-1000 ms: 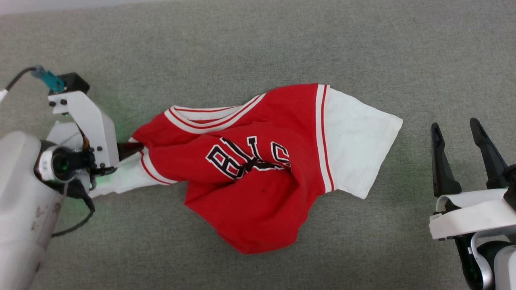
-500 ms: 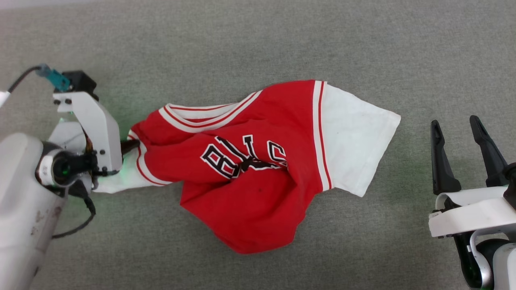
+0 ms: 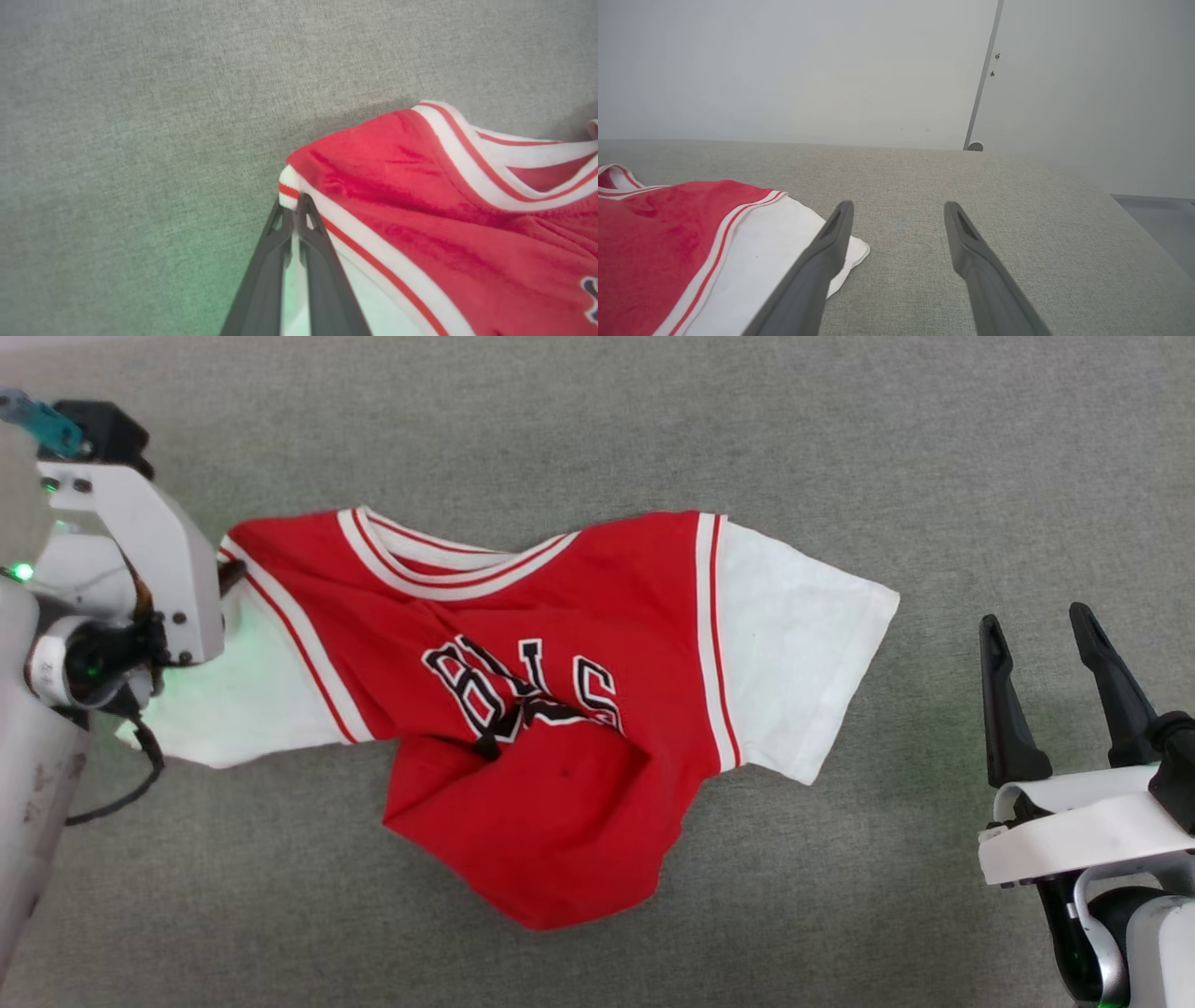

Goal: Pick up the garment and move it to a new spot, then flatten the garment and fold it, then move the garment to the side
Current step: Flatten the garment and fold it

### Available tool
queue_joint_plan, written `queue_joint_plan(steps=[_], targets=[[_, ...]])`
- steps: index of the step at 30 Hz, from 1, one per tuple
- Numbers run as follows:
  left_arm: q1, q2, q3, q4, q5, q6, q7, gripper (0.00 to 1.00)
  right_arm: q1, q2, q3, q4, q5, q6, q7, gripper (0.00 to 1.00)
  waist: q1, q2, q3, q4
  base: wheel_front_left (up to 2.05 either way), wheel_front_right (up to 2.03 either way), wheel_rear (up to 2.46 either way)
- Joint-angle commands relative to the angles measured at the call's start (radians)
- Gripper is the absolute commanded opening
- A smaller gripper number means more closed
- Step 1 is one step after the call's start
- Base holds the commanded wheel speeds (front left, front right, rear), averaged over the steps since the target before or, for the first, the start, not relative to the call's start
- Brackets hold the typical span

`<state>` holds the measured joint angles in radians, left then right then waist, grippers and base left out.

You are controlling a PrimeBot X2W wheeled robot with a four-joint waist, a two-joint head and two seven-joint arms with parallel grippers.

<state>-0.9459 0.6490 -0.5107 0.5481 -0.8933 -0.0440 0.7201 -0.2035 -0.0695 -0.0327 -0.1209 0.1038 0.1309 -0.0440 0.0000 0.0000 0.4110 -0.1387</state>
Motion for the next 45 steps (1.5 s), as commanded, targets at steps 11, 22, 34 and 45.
queue_joint_plan(steps=[11,22,34,45], targets=[[-0.025,-0.037,-0.023,0.114,0.016,-0.038,-0.064,0.3,-0.012,0.004,0.0,0.019,0.0,0.0,-0.01,1.0,0.0,0.0,-0.006,-0.003,0.0,0.0,0.0],[-0.054,-0.052,-0.033,0.126,0.003,-0.064,-0.08,1.0,0.006,-0.001,-0.002,0.031,-0.001,0.0,-0.001,1.0,0.0,0.0,-0.074,0.041,0.0,0.0,0.0],[0.053,-0.007,-0.028,0.043,-0.027,-0.055,-0.089,1.0,0.042,-0.001,-0.022,-0.003,-0.018,0.0,-0.025,1.0,0.0,0.0,-0.171,0.085,0.0,0.0,0.0],[0.193,0.025,-0.018,-0.007,-0.094,0.024,-0.001,1.0,0.063,0.006,-0.038,-0.038,-0.022,0.0,-0.024,1.0,0.0,0.0,-0.191,0.077,0.0,0.0,0.0]])
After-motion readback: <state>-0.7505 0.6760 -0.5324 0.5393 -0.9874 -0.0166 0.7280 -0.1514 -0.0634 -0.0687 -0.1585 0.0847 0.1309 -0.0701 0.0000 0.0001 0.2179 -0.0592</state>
